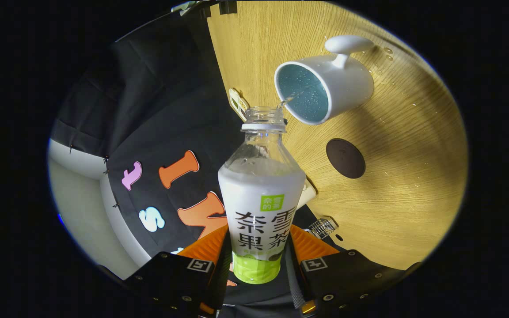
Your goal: Take the bottle from table, then pour the juice into the cup, finally place the bottle on the coaster
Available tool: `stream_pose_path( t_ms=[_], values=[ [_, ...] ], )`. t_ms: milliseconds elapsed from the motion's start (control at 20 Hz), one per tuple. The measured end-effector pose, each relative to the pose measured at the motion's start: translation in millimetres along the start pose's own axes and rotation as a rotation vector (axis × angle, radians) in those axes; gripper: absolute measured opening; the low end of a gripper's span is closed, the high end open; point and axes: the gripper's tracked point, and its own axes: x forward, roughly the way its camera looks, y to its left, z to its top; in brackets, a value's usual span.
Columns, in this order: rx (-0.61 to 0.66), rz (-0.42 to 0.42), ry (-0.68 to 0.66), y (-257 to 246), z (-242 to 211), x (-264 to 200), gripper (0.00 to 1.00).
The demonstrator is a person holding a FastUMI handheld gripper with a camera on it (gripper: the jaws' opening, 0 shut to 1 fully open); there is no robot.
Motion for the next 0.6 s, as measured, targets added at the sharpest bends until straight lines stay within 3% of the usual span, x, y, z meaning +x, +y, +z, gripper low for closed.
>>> stream_pose_path(
  t_ms=[600],
  values=[
    [0.034,0.002,0.007,10.6,-3.8,6.4,0.59]
  ],
)
